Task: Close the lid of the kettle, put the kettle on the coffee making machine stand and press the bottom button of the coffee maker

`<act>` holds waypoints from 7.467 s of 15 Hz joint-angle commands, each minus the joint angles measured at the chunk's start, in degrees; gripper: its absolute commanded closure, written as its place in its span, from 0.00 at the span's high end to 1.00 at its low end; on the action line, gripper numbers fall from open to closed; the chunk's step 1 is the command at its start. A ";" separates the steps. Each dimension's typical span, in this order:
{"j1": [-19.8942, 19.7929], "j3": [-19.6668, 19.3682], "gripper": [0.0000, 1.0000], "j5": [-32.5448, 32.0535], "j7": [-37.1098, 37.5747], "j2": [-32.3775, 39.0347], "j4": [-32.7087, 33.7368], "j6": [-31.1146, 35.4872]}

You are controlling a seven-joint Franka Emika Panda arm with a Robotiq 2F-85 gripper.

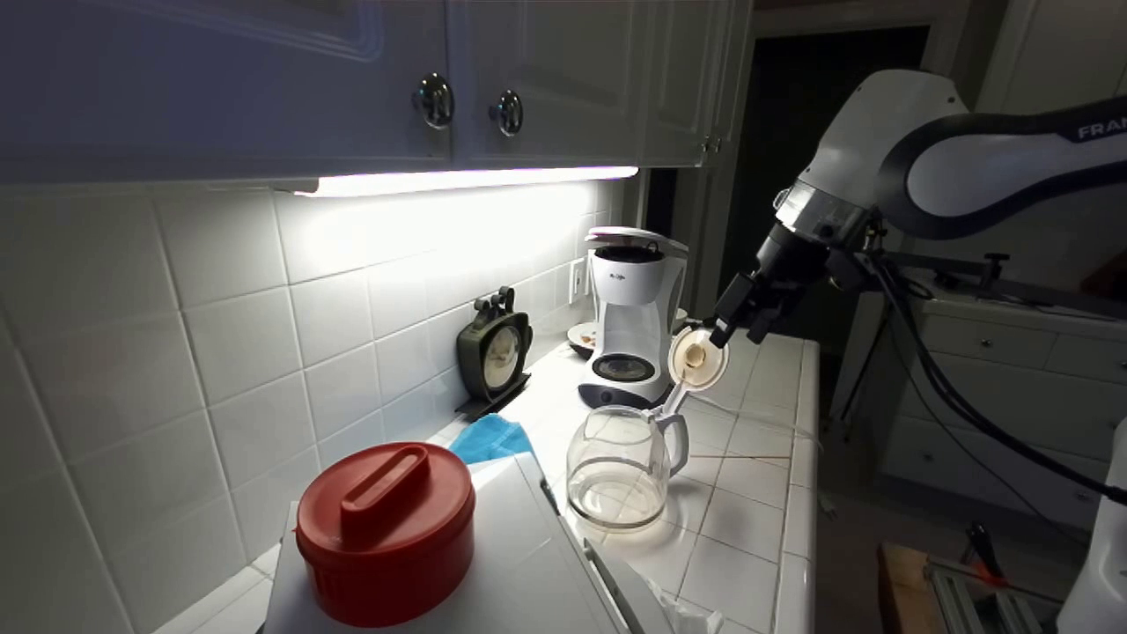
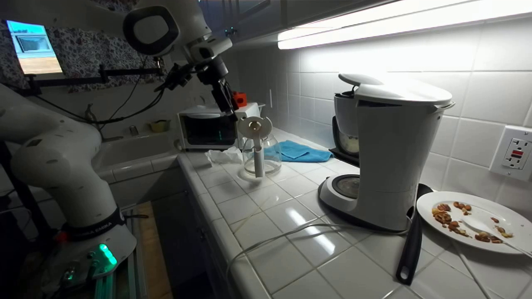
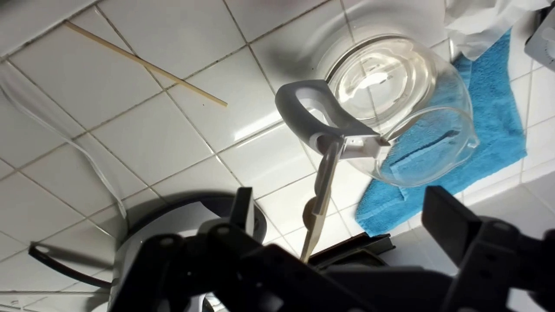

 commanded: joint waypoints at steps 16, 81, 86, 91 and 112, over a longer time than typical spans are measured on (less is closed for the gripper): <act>12.40 -4.97 1.00 18.03 -5.50 10.06 0.04 22.16; 13.92 -14.24 0.44 24.64 -84.05 27.45 5.93 13.08; 13.05 -14.91 0.16 29.09 -87.77 26.61 5.28 12.13; 11.70 -15.24 0.11 29.74 -92.26 26.17 5.62 9.11; 9.69 -15.18 0.10 26.95 -112.32 27.41 9.36 0.12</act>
